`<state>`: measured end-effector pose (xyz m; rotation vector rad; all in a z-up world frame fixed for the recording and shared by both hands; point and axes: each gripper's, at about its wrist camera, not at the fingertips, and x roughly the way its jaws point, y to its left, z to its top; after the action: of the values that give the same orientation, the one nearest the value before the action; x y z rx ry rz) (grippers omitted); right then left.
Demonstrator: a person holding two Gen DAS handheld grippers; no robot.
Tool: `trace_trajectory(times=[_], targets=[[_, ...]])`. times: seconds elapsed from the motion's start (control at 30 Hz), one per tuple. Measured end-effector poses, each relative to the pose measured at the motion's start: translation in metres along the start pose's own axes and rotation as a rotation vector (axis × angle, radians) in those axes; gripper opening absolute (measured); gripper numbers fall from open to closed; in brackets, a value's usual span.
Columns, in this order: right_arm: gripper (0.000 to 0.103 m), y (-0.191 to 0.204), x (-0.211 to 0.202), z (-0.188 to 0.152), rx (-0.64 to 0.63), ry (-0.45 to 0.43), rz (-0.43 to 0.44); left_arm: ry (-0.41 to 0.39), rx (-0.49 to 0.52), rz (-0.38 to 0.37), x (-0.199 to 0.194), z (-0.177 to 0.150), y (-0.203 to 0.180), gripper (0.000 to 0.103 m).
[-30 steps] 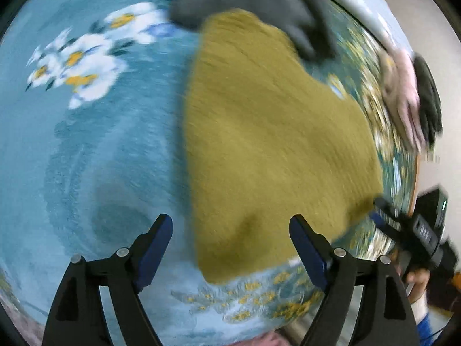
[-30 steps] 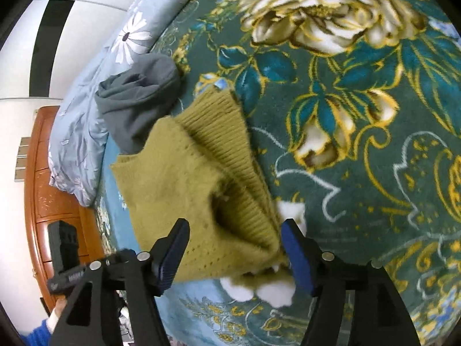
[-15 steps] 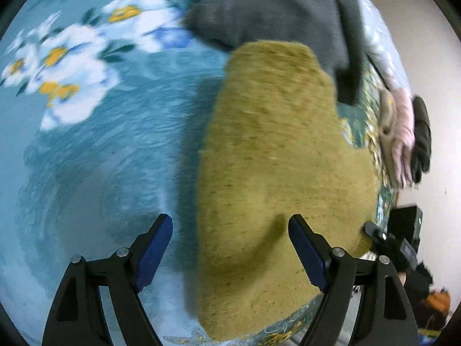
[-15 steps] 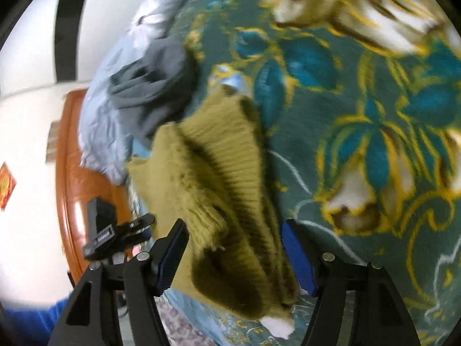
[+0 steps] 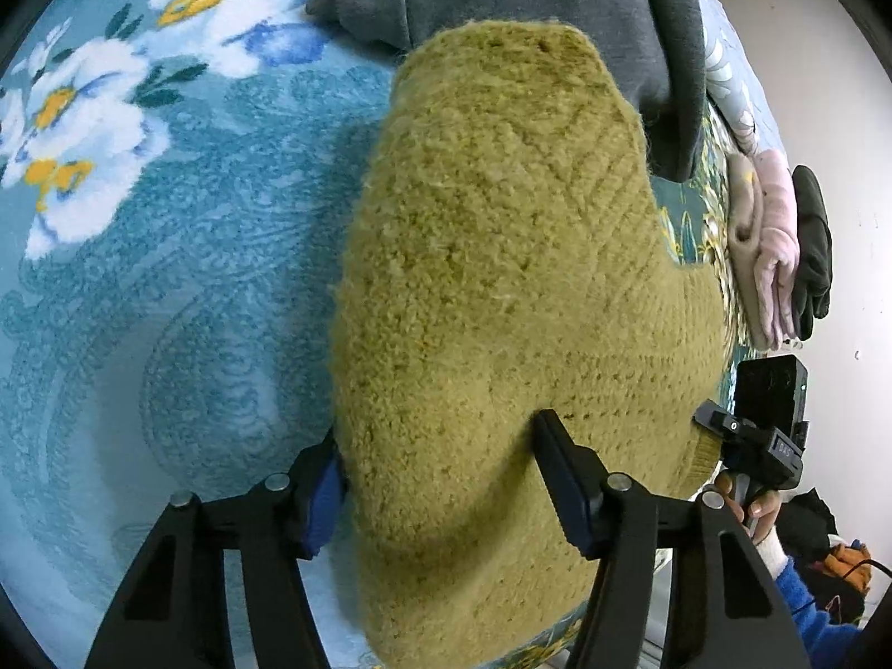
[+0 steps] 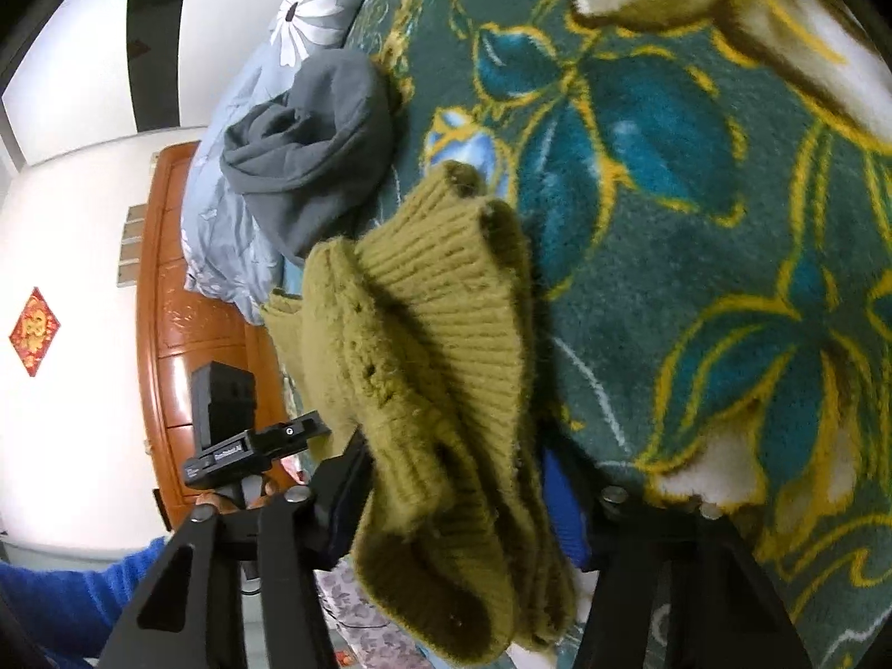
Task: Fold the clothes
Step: 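Grasp the folded sweater with the left gripper while the right gripper grips its other end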
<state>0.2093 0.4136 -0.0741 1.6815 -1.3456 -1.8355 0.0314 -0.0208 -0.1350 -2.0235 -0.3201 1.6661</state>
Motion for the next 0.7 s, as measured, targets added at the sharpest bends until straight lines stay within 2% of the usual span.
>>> trace_trajectory(times=[0.23, 0.43, 0.5, 0.67, 0.7], targets=[[0.043, 0.000, -0.002, -0.008, 0.043, -0.057, 0.012, -0.020, -0.036, 0.053, -0.006, 0.003, -0.001, 0.053], [0.036, 0.019, -0.011, -0.023, 0.129, -0.155, -0.051, -0.045, -0.070, 0.104, -0.021, 0.002, -0.007, 0.036], [0.033, 0.029, -0.014, -0.029, 0.158, -0.189, -0.073, -0.057, -0.065, 0.118, -0.029, 0.001, -0.012, 0.032], [0.029, 0.070, -0.033, -0.054, 0.168, -0.258, -0.118, -0.098, -0.008, 0.127, -0.067, -0.012, -0.028, 0.029], [0.029, 0.080, -0.037, -0.061, 0.168, -0.270, -0.126, -0.105, 0.005, 0.127, -0.070, -0.024, -0.039, 0.029]])
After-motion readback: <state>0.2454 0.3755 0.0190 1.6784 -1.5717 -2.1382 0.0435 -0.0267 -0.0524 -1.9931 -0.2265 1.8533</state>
